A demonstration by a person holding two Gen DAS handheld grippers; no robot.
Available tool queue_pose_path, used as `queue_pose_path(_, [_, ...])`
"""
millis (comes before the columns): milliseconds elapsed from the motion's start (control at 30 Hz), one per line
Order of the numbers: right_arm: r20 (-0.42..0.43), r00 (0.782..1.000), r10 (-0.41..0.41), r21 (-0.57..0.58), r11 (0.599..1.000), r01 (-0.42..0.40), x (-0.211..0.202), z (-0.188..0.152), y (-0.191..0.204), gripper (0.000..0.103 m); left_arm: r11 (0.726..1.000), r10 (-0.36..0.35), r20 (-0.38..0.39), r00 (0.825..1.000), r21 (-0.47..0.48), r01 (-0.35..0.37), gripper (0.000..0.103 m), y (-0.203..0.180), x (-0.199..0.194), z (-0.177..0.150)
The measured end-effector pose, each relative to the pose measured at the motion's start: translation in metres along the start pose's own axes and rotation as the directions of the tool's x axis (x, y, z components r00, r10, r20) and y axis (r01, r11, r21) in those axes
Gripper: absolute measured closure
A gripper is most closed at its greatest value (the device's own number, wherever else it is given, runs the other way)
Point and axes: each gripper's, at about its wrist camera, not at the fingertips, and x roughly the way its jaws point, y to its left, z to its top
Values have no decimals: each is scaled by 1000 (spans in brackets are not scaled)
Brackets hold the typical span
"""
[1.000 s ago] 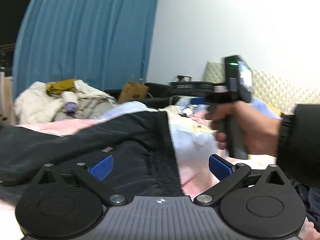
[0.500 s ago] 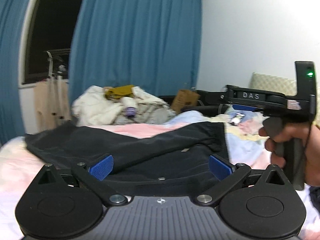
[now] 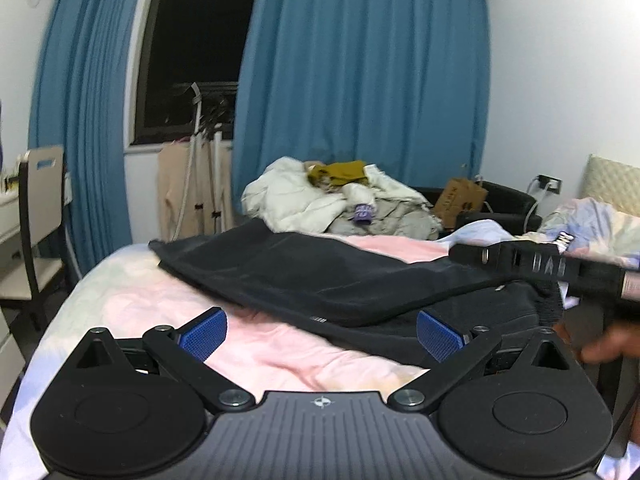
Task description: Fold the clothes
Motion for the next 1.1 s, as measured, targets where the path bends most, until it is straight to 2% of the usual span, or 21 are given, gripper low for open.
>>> queue_pose_path(200, [-46,998,-46,-161,986,38,59,-14,20,4,996,38,-32,999,-80,-40,1,41,17,-4])
queue_pose_path(467, [-145,988,-47,-357,934,-8,150,-49,50,4,985,119,-59,991,-122,-125,1,80,33,-12])
queue_pose_path(667, [-221,970,-101,-521,853,-29,195,-75,69,4,969,162,-87,983,-172,-175,1,108,48,-16])
queue_pose_path(733, [-217,970,-107,-554,832,-32,198,-81,73,5,962,167,-111,980,-200,-186,1,116,58,-22])
queue_pose_path(767, [-209,972,-108,-572,820,-32,196,-83,75,8,958,169,-122,978,-214,-192,1,120,63,-25])
queue_pose_path(833, [-210,972,-105,-586,809,-39,195,-85,79,28,953,171,-138,976,-230,-199,2,124,70,-29])
queue_pose_path(867, [-222,969,-108,-577,816,-41,196,-84,79,56,950,171,-144,975,-236,-202,3,126,72,-30])
queue_pose_path(933, [-247,962,-112,-552,833,-45,198,-82,78,100,946,174,-154,973,-248,-208,3,130,76,-32])
queue_pose_path(1000, [-270,959,-86,-481,875,-57,196,-75,68,100,943,179,-146,973,-255,-212,4,132,74,-32])
queue_pose_path(1100, [-247,968,-43,-446,892,-74,180,-65,69,101,941,180,-118,976,-269,-207,4,130,68,-29])
